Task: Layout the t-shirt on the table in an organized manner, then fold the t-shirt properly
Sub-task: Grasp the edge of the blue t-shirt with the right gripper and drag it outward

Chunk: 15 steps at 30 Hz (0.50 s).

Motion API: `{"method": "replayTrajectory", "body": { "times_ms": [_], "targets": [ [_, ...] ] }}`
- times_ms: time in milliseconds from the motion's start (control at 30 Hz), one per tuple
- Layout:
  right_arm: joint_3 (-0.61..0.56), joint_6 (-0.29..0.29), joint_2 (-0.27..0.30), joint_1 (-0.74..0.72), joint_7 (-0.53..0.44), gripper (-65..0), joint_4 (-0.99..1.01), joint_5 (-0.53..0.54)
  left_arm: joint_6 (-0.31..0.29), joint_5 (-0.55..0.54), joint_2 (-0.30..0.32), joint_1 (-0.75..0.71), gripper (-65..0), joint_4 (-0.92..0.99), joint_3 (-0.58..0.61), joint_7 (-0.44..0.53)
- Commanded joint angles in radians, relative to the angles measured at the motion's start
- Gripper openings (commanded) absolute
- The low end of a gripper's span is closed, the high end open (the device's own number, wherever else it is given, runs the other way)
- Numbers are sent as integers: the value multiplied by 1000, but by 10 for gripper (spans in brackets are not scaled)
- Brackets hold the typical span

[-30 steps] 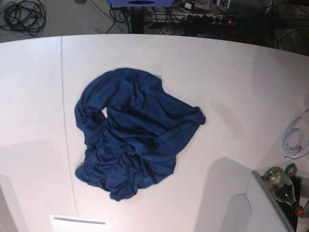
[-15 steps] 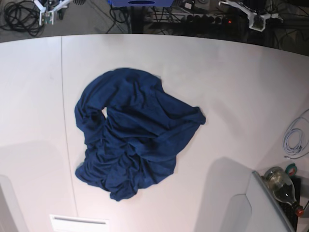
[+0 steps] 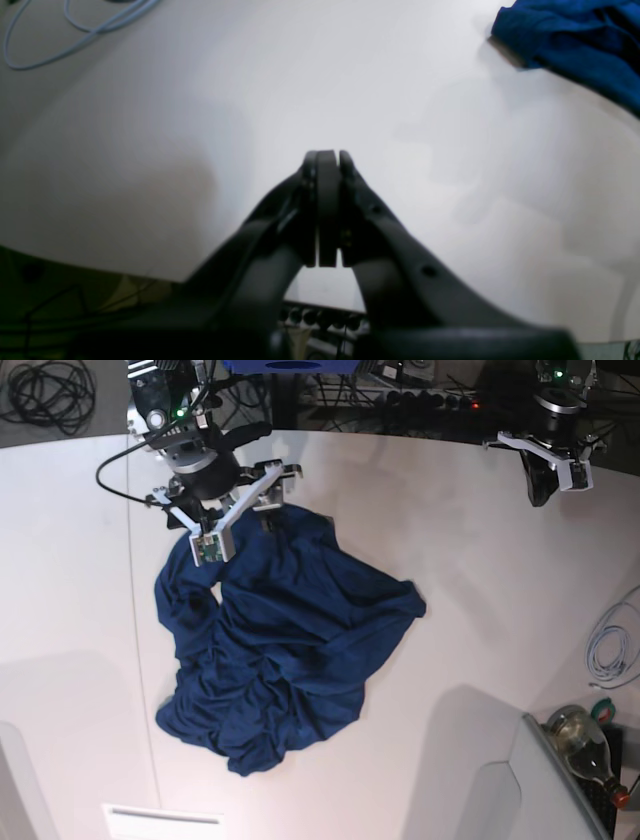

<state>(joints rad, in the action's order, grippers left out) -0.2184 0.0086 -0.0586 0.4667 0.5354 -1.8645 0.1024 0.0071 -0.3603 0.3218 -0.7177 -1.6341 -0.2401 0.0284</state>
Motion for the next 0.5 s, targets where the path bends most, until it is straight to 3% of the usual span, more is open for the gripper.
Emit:
{"method": "replayTrajectory", "body": {
  "times_ms": [0, 67, 167, 267, 467],
  "targets": [
    [4, -6, -4, -4, -7, -183, 3, 55, 4, -3, 12, -12, -650, -7, -26, 15],
    [61, -6, -4, -26, -7, -159, 36, 181, 4, -4, 6, -9, -650, 19, -57, 18],
    [144, -8, -4, -36, -57, -189, 115, 331, 4, -62, 6, 4, -650, 42, -83, 18],
    [182, -8, -4, -36, -151, -218, 210, 376, 1, -197, 12, 10, -650, 85, -133, 14],
    [190, -8, -4, -76, -200, -224, 348, 374, -203, -245, 21, 13, -617, 122, -164, 12]
  ]
}}
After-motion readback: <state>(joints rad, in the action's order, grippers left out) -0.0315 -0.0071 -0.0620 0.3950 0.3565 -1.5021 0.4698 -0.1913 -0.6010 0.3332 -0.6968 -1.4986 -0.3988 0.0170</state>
